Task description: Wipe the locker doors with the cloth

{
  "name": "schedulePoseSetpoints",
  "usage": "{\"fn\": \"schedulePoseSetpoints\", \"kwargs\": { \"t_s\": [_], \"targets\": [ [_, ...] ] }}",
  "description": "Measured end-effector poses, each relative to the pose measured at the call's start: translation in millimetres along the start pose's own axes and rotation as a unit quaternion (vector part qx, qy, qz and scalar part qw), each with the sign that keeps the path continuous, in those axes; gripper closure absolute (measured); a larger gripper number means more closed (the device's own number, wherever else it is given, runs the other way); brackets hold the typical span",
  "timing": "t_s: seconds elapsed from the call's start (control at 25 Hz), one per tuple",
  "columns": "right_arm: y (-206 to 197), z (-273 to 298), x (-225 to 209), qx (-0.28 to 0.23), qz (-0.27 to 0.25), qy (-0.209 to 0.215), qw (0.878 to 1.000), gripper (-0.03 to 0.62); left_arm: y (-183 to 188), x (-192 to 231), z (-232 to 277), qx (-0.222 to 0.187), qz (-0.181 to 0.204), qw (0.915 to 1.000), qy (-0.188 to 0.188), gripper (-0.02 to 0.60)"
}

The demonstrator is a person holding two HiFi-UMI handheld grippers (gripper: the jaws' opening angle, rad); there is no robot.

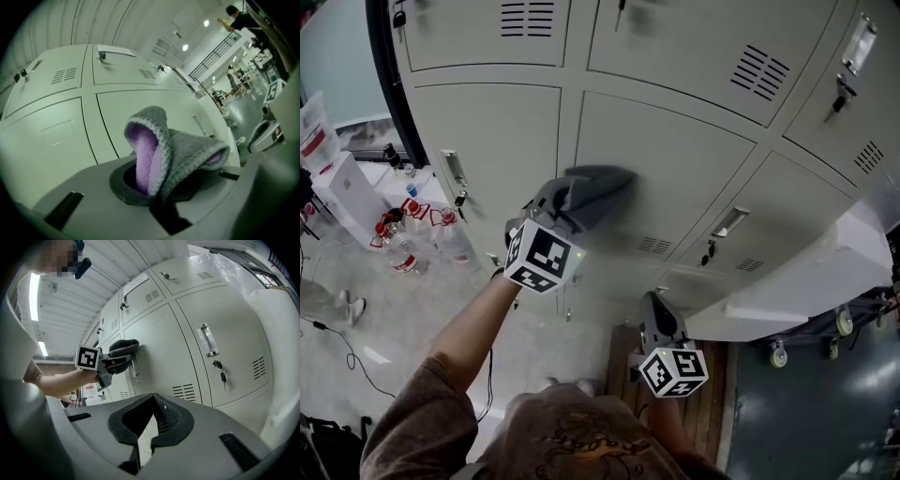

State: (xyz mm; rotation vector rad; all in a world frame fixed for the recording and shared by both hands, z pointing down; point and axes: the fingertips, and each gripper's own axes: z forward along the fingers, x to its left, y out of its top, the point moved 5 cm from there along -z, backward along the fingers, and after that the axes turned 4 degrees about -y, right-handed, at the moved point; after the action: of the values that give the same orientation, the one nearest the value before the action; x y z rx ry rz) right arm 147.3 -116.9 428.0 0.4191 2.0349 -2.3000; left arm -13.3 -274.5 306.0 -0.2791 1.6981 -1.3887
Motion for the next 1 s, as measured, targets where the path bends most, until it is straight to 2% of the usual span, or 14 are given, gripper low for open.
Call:
{"fn": "schedulePoseSetpoints", "kwargs": {
  "t_s": [0.44,0.72,1.0],
  "targets": [
    [-9,1,-4,0.011,0.005,-0.008,1.000,0.595,-54,-33,6,0.044,-0.017,0.9987,-0.018,0.545],
    [-12,0,-6,0.016,0.005,-0.012,1.000,0.595,-71,-43,6,0.034,-0.026,0.9990,-0.011,0.545],
    [-13,-4,-11,0.018,0.006,-0.018,1.000,0.595,-115,-71,15,0.072,-0.029,0.9963,-0.038,0.545]
  ]
}}
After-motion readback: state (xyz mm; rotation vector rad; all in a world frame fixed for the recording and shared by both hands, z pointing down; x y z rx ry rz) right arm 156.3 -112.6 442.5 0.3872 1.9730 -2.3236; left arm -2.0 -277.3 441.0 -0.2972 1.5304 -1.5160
